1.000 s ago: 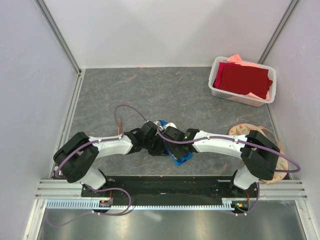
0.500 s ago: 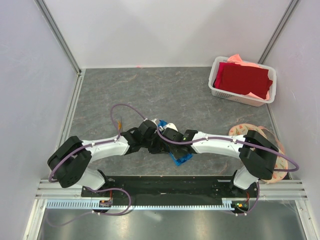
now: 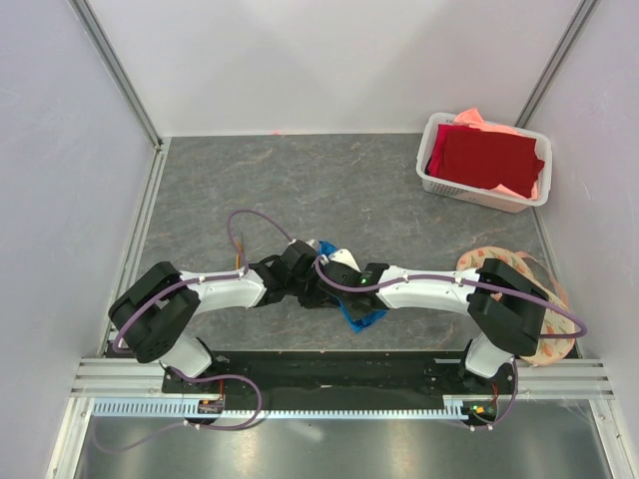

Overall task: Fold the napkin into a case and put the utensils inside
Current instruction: Stuff the top corner of the smaller-rectangle-folded napkin at the center of the board.

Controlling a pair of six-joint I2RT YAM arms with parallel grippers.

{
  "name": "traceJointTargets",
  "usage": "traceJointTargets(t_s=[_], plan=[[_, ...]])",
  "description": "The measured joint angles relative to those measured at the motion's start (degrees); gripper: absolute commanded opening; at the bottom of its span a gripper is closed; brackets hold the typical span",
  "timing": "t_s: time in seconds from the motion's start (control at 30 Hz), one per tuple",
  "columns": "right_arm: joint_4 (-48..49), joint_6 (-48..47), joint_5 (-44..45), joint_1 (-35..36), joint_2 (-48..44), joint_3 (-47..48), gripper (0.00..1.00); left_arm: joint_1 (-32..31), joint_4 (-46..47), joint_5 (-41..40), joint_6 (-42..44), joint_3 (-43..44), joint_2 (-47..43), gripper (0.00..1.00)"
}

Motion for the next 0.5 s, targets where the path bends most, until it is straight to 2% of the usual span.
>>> traceJointTargets(t_s=[0.1,0.3,0.5], plan=[[-0.02,0.13,0.63,0.17,0.0,0.0,0.22,0.0,0.22,-0.04,-0.09,0.0,-0.04,0.15],[-0.02,0.44,1.2,0.24,0.0,0.0,0.05,0.0,0.31,0.0,-0.11,0.42,0.31,0.13],[-0.76,1.01,1.2,0.26,-0.9,0.02,0.0,0.0,0.94,0.0,-0.11,1.4,2.23,0.12]])
